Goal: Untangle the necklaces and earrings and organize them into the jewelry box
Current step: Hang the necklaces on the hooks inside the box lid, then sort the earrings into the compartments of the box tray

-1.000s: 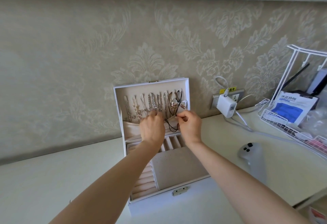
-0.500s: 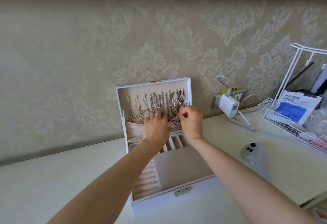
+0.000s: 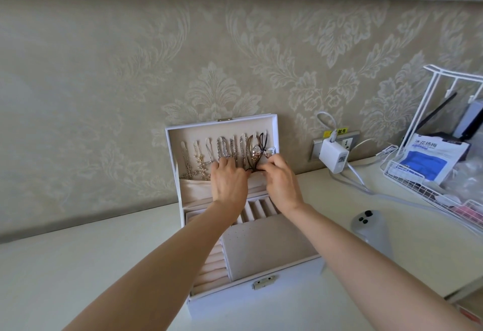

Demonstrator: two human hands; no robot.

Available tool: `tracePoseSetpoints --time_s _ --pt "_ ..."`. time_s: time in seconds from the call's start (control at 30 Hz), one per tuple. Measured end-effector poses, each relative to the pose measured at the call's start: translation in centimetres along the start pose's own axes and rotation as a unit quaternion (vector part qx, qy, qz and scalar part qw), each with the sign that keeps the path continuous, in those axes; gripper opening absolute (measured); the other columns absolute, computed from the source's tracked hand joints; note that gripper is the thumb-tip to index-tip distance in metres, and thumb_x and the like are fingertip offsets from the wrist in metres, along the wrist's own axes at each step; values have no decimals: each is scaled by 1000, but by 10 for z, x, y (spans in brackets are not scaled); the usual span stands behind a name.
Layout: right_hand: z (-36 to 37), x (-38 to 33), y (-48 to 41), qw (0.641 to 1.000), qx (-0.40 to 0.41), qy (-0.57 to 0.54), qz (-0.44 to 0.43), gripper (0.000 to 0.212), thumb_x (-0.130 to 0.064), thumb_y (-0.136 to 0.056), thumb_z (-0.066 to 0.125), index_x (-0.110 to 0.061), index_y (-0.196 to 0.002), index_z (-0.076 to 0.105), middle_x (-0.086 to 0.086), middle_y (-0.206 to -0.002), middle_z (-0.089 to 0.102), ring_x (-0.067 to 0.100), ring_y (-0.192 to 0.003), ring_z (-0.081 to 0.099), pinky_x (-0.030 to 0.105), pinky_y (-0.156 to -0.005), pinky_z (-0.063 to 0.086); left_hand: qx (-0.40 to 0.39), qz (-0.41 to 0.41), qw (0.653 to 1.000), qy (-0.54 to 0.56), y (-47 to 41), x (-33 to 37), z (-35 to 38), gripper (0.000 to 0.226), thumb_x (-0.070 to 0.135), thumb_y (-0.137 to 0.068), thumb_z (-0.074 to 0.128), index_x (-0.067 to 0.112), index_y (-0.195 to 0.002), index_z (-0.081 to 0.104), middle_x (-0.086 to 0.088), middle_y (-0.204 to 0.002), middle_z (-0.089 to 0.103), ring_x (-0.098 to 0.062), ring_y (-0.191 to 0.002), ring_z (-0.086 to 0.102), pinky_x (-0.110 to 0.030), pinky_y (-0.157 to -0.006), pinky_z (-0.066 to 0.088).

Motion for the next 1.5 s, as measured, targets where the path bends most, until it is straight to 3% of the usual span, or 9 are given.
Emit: tracePoseSetpoints --time_s 0.2,0.3,0.43,0.7,0.9,1.17,1.27,1.37,1.5 --pt "0 -3 -7 996 37 -65 45 19 10 -79 60 -2 -93 67 12 -89 66 29 -82 63 37 -72 52 10 9 1000 2 4 -3 0 24 19 -97 40 15 -112 59 -4 -113 61 -23 -112 49 -35 -99 32" --pt "-1 -2 -8 994 49 -75 54 13 11 -76 60 -2 -79 59 13 -79 65 32 -73 61 44 -63 51 15 18 1000 17 7 -5 0 28 11 -94 36 14 -116 53 -4 -114 61 -23 -111 49 -35 -96 32" --pt "-4 0 -9 996 63 -60 27 14 10 -71 64 -2 -68 58 13 -75 60 32 -67 59 39 -54 50 21 12 999 27 10 -5 2 35 36 -99 35 13 -112 59 -5 -114 59 -25 -111 45 -37 -95 29" --pt "-2 -10 -6 979 23 159 -129 11 -1 -62 59 -7 -68 65 6 -76 63 28 -80 55 33 -72 38 46 26 998 18 12 -5 -3 34 40 -94 47 14 -110 62 -4 -116 57 -24 -115 41 -36 -96 29" --pt "-9 -10 -4 970 12 199 -137 19 -2 -59 64 -12 -74 59 2 -72 64 26 -78 55 31 -70 29 37 20 999 25 13 -4 -5 38 39 -97 42 13 -124 46 -2 -113 62 -22 -113 46 -35 -97 27" --pt "2 -18 -1 949 -9 253 -189 18 -2 -55 54 -6 -68 66 7 -79 61 25 -92 42 32 -73 28 56 18 998 1 13 -2 0 28 33 -94 47 14 -111 58 -5 -115 56 -25 -114 41 -39 -97 29" --pt "0 -17 2 956 -26 241 -162 28 3 -47 61 -11 -71 60 4 -70 62 26 -84 54 30 -70 26 74 16 997 10 15 -3 -2 22 33 -87 58 14 -98 62 -3 -97 65 -24 -101 52 -38 -89 36" --pt "-3 -16 8 974 -20 188 -121 35 6 -51 63 -11 -82 64 3 -84 66 24 -90 53 30 -73 28 88 15 996 -5 20 -6 -3 27 29 -57 82 17 -72 63 0 -68 65 -22 -76 58 -34 -71 40" --pt "-9 -17 17 985 -17 151 -78 41 7 -56 66 -11 -92 71 6 -103 61 26 -95 58 36 -76 45 121 37 992 4 34 -10 -2 25 21 -56 78 15 -79 70 -3 -89 65 -24 -86 56 -35 -69 47"
Point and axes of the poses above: each hand's wrist, its own y-axis away from the middle knuckle, its own z-axis out of the palm, x = y × z, the point moved 5 cm from there along -y, towards the middle knuckle
